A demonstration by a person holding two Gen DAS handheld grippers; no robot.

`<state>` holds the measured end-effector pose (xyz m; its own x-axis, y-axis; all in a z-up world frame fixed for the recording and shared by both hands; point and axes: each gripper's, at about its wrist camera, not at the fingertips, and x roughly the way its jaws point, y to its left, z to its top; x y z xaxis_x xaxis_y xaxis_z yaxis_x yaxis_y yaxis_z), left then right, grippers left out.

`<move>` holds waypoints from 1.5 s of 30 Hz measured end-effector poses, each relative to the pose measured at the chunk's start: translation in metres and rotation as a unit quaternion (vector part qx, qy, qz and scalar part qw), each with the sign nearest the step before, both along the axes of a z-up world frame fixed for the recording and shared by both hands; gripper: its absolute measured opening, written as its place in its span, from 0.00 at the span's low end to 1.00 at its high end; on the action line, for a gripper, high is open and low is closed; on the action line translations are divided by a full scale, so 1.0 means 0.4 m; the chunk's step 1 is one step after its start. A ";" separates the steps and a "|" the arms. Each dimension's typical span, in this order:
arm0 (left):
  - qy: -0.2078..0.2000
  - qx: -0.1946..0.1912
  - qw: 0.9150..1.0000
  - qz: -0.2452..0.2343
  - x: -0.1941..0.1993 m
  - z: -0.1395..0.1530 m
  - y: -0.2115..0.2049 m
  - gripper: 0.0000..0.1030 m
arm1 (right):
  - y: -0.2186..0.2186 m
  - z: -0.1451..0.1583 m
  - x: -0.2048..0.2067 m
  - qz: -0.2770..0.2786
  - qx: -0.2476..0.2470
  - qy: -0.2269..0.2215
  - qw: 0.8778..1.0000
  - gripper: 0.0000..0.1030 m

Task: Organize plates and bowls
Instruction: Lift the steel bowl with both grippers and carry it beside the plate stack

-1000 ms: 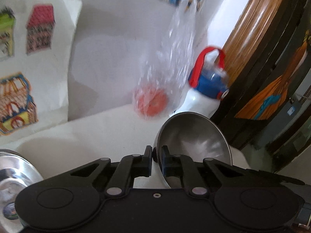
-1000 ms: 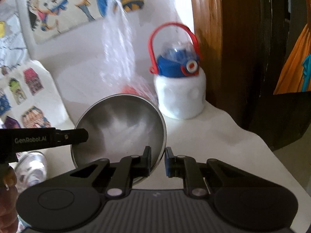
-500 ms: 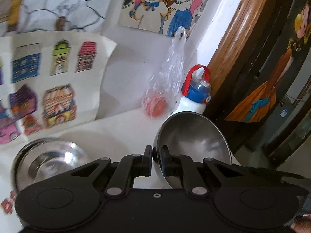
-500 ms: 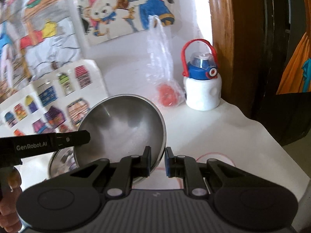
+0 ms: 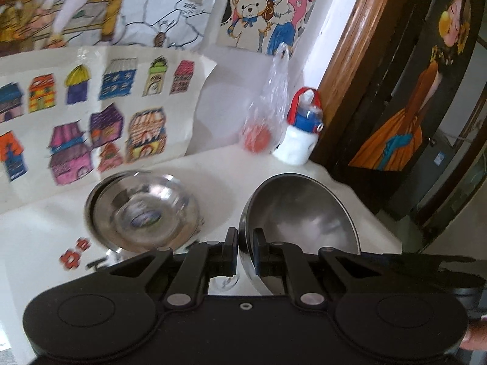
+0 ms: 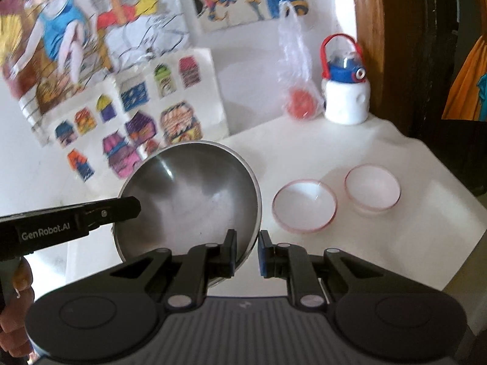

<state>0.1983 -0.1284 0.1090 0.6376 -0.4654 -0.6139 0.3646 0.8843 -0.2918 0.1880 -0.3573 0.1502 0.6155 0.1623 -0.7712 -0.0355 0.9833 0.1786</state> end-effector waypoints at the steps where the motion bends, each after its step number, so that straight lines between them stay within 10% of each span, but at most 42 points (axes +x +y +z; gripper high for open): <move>1: 0.000 0.002 1.000 0.001 -0.016 -0.005 0.013 0.10 | 0.009 -0.008 -0.010 0.003 -0.001 0.004 1.000 0.16; 20: 0.044 0.061 0.997 0.009 -0.126 -0.160 0.131 0.11 | 0.120 -0.161 -0.067 0.065 0.004 0.094 0.993 0.17; 45: 0.081 0.087 0.993 0.024 -0.085 -0.222 0.169 0.11 | 0.146 -0.192 -0.015 0.089 0.015 0.101 0.991 0.19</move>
<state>0.1641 -0.0609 0.0204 0.5434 -0.3147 -0.7783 0.2821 0.9416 -0.1838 0.1819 -0.2990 0.0734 0.4080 0.2779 -0.8696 -0.1676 0.9592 0.2279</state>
